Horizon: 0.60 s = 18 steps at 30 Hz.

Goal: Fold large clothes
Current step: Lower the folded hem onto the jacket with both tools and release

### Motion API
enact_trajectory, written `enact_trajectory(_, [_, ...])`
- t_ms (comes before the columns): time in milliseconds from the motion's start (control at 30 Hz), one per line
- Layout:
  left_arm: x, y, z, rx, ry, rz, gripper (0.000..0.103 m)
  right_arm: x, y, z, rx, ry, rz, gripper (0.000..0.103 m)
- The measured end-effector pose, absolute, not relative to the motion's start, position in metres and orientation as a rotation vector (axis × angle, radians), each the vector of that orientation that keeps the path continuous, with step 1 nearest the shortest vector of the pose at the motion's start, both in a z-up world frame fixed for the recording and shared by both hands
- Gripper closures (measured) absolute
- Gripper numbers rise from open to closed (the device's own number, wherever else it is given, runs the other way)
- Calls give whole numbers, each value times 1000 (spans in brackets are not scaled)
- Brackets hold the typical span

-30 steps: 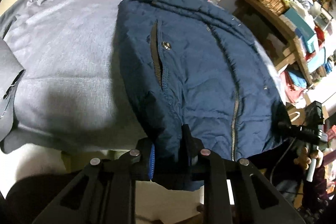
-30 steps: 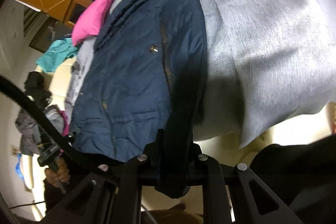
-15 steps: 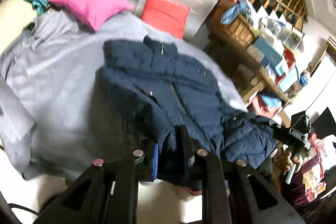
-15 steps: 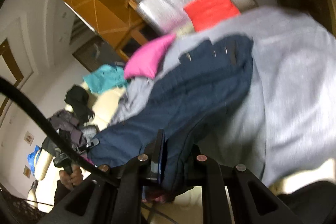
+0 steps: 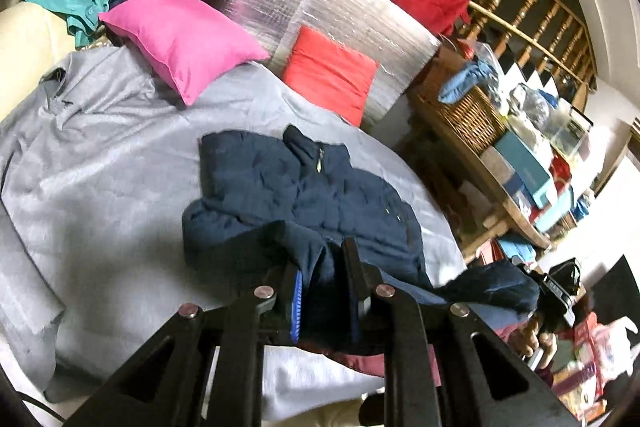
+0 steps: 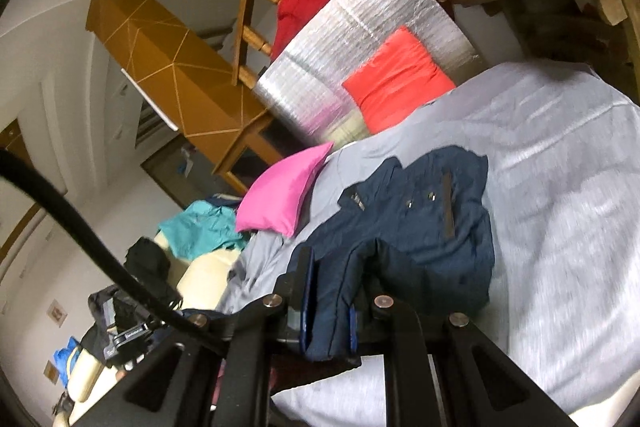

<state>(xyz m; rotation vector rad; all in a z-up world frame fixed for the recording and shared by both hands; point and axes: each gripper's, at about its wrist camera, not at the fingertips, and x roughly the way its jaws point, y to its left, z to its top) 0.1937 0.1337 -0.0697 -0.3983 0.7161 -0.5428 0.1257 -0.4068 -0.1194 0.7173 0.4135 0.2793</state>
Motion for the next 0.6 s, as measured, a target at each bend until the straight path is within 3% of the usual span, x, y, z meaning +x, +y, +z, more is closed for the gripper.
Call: enact_trajectory(600, [345,86,-115,-520,680,-275,85,287,-447,-159,781,401,96,89])
